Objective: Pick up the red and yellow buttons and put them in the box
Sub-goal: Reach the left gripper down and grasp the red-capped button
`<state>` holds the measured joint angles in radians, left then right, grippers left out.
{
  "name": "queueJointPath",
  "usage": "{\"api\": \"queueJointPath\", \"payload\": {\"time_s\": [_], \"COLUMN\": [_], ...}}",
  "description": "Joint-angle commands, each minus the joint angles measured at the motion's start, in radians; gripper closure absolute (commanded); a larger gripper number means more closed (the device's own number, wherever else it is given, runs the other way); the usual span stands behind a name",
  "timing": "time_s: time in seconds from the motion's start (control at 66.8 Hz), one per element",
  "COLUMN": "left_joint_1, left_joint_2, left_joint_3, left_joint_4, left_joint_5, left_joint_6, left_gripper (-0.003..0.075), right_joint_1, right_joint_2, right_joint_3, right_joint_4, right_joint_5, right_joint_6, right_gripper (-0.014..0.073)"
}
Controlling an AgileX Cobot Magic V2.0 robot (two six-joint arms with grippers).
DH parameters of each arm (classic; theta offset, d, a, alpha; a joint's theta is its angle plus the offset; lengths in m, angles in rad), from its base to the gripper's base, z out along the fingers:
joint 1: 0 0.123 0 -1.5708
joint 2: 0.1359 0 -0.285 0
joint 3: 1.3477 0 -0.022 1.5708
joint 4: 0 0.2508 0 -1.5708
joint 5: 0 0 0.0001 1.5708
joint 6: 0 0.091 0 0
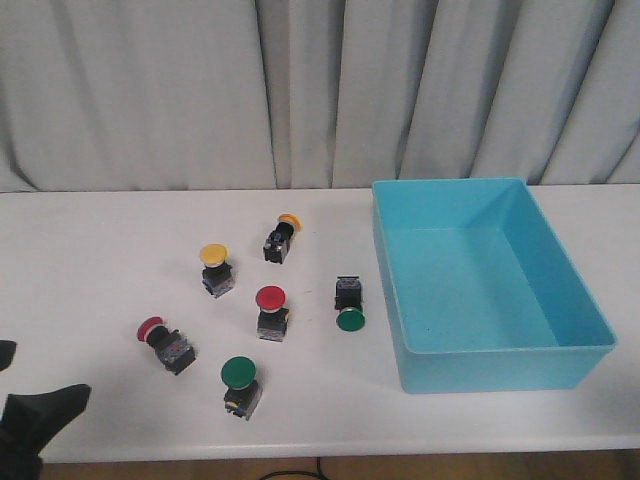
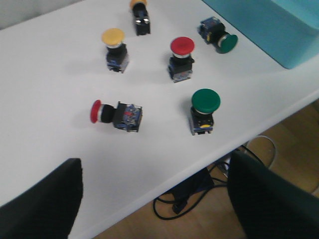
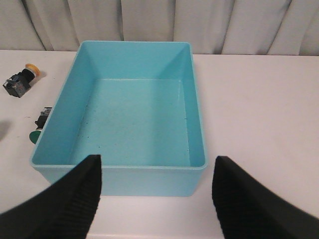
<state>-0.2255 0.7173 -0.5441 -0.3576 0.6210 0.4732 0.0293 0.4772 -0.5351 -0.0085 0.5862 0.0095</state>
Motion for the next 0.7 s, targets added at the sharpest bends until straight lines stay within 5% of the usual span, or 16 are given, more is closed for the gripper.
{"api": "queueJointPath", "payload": {"time_s": [0.0,0.419,0.689], "left_joint_1": [-0.03,-0.169,-0.25], "left_joint_2": [0.096,0.623,0.969], "left_joint_3": [-0.039,-0.344,-0.634], "left_joint_4": [-0.068,-0.132,-0.014], "left_joint_5": [-0.099,-0.113,-0.072], "left_joint_6": [0.034,0.017,-0.199], "left_gripper": [0.0163,0.016,0.016], "right_joint_1": [-0.004,-0.004,-0.004], "right_joint_2": [0.013,0.013,0.013], "right_joint_3": [-0.032,-0.032,-0.032], "right_joint_4": [0.0,0.029,0.029], "right_joint_5": [-0.066,-0.066,-0.066], "right_joint_6": [-0.001,-0.001,-0.001], "right_gripper": [0.0117,0.0117,0.0117]}}
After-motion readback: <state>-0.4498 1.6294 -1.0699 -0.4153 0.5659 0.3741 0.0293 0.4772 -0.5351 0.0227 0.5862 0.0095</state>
